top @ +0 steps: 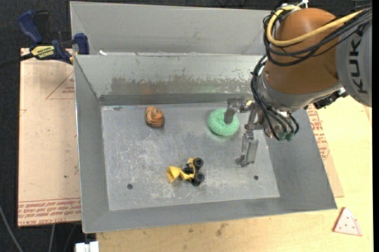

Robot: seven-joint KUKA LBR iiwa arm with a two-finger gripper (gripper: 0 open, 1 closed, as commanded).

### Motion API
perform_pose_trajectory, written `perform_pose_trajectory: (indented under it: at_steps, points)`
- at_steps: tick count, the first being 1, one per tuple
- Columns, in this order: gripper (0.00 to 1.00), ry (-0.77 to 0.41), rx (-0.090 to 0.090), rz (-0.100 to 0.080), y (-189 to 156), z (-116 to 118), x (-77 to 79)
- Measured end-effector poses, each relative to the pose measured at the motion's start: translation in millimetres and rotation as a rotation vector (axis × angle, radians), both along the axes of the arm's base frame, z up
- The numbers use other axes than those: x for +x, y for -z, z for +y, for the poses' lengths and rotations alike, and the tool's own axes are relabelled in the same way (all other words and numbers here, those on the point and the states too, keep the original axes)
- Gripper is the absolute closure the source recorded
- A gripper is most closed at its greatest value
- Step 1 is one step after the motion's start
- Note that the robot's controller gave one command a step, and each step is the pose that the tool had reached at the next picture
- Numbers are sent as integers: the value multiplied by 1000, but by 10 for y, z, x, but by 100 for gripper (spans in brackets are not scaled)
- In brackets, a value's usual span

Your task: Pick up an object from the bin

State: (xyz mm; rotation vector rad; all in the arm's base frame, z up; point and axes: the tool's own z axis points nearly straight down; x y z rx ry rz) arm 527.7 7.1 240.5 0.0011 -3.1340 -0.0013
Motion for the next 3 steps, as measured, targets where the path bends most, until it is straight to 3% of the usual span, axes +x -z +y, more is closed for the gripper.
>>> perform_pose_trajectory:
  at_steps: [1, 2, 3]
  points:
    - [0, 0, 0, -9, -44, 0, 14]
    - [0, 5, 0, -14, 572, 181, 130]
    - [0, -196, 1, -9, 1047, 341, -136]
